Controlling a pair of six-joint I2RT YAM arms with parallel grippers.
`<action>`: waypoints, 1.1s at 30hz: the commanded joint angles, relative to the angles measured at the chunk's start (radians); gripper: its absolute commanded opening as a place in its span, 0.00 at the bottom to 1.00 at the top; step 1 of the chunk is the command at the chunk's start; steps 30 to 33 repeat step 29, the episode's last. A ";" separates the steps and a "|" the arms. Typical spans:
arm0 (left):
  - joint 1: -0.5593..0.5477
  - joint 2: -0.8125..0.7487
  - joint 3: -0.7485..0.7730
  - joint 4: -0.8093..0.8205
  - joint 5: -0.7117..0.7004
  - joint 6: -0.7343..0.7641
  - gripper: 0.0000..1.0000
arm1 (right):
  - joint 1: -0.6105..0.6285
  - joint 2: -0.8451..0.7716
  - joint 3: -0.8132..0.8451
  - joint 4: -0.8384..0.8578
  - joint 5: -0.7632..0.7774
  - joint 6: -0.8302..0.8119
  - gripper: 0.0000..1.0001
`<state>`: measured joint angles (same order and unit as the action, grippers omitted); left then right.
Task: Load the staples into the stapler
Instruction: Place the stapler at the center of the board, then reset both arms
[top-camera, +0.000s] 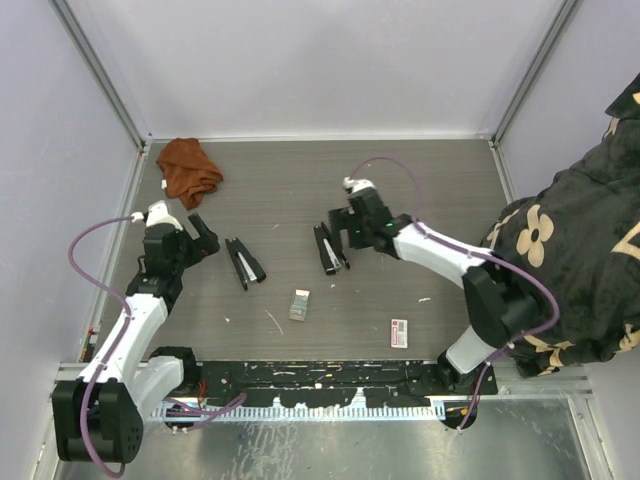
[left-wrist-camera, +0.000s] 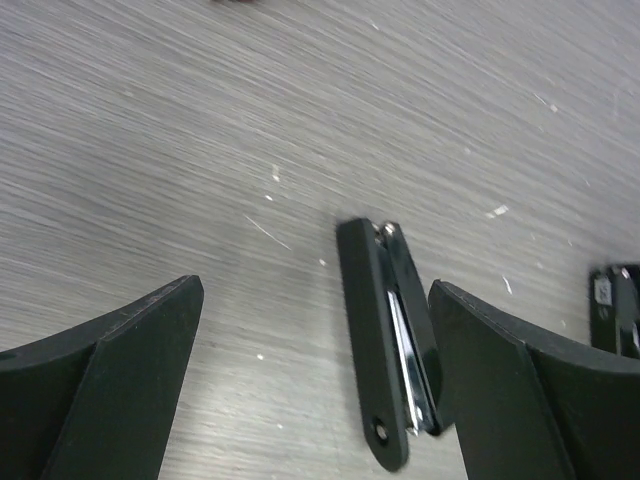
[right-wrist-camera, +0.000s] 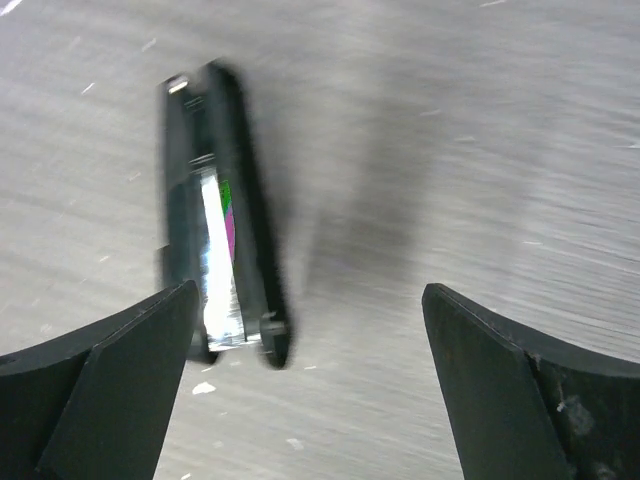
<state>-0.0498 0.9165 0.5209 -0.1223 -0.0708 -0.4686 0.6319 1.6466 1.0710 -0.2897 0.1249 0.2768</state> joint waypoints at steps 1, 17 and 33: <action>0.052 0.018 -0.039 0.194 -0.087 0.090 0.98 | -0.143 -0.150 -0.141 0.266 0.035 -0.053 1.00; 0.130 0.256 -0.189 0.700 -0.179 0.178 0.98 | -0.572 -0.378 -0.727 1.087 0.055 -0.181 1.00; 0.124 0.375 -0.186 0.783 -0.225 0.157 0.98 | -0.572 -0.386 -0.816 1.192 0.177 -0.244 1.00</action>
